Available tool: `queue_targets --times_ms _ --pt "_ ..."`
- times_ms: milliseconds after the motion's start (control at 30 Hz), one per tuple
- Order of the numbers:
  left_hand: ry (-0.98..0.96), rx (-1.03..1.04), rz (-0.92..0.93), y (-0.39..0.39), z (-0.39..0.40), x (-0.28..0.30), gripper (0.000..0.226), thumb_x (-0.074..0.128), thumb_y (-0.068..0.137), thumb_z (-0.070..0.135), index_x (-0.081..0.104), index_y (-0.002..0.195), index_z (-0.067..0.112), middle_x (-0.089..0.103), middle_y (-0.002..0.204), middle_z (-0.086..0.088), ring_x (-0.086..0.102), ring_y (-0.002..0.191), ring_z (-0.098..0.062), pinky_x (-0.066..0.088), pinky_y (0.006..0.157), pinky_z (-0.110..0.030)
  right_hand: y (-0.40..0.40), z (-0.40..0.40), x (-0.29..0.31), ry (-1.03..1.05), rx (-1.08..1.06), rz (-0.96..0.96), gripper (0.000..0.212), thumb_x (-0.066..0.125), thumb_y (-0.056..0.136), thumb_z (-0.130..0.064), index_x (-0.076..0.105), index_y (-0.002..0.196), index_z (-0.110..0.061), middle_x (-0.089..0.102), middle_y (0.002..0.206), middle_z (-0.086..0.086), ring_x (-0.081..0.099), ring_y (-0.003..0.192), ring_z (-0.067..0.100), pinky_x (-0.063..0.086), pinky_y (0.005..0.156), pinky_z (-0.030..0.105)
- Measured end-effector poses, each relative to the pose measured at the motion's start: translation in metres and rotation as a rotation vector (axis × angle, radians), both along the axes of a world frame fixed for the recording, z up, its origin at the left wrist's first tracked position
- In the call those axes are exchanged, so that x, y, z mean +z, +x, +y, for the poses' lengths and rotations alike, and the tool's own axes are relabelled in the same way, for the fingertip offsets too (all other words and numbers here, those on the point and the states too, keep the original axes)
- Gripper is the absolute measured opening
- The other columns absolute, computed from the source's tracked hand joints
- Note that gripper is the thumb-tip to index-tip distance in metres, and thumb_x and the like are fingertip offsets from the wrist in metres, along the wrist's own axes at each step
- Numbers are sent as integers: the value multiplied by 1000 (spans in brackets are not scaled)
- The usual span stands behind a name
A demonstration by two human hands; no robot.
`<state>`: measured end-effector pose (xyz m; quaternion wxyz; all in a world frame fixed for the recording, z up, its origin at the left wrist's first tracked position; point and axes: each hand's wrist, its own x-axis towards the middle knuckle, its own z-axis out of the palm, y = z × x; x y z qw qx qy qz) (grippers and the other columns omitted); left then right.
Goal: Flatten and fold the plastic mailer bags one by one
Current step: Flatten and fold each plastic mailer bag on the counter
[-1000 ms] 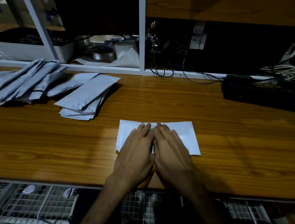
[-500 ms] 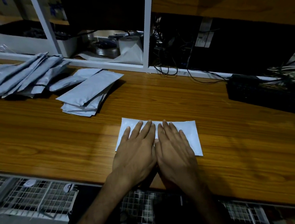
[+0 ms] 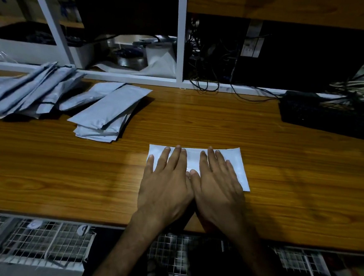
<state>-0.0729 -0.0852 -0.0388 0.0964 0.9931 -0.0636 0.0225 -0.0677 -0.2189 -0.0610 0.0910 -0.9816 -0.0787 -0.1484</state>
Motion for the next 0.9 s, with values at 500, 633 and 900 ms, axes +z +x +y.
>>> queue_targets --times_ms 500,633,900 --pt "-54 135 27 0 2 0 83 6 91 59 3 166 24 -7 174 -3 -12 160 -20 -7 127 -57 -4 -2 12 116 -156 129 93 16 93 -69 16 164 -8 8 173 11 5 160 21 3 129 36" --pt "-57 151 28 0 1 0 84 7 91 61 2 166 25 -9 174 -3 -14 160 -20 -8 125 -59 -3 -3 14 124 -196 143 99 20 91 -73 15 164 -6 9 173 12 4 160 22 6 130 39" --pt "-29 147 -5 -2 13 0 87 10 95 71 0 166 22 -8 174 -4 -12 160 -19 -11 126 -56 -6 -10 18 120 -242 153 115 16 85 -87 10 164 -4 4 173 13 -2 160 22 1 130 40"
